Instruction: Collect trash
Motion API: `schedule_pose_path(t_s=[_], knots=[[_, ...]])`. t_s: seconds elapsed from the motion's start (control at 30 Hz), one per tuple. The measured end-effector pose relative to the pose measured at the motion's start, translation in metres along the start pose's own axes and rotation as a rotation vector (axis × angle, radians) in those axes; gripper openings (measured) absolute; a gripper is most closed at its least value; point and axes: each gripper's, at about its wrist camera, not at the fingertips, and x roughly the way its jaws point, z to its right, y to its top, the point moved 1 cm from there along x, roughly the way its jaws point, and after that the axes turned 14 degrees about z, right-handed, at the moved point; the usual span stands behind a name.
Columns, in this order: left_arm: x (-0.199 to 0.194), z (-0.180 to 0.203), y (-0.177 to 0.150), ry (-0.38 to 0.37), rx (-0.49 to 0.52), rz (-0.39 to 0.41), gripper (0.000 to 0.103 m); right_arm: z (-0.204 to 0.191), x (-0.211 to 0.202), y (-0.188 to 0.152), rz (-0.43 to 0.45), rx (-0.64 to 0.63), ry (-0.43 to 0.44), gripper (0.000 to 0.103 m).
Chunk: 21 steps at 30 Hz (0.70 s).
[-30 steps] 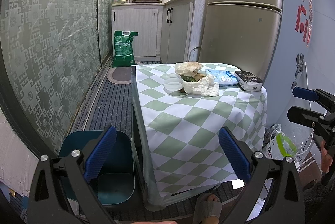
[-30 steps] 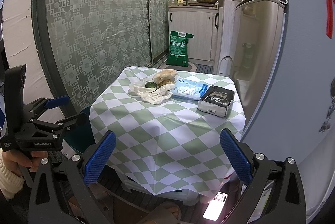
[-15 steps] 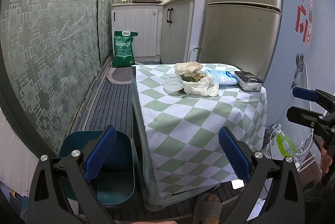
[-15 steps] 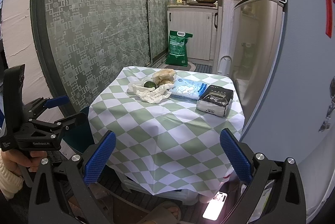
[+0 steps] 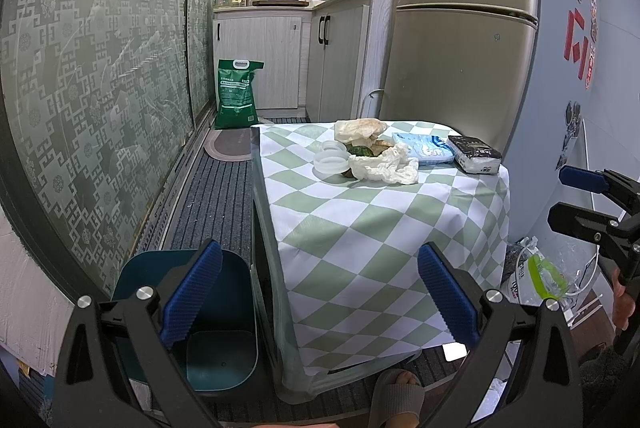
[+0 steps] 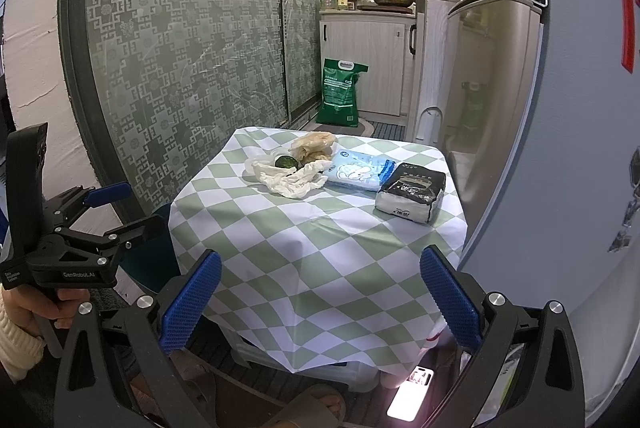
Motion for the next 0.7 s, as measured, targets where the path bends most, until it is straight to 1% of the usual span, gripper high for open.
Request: schedule_pose_path(t_s=[0.03, 0.07, 0.7], knots=[[-0.001, 0.0, 0.0, 0.0, 0.0, 0.001, 0.1, 0.0, 0.0, 0.0, 0.0, 0.0, 0.0, 0.101], [0.011, 0.003, 0.001, 0.001, -0.003, -0.001, 0.1, 0.0, 0.0, 0.0, 0.0, 0.0, 0.0, 0.1], [0.012, 0.006, 0.0, 0.004, -0.002, -0.004, 0.1, 0.0, 0.001, 0.0, 0.0, -0.001, -0.002, 0.1]])
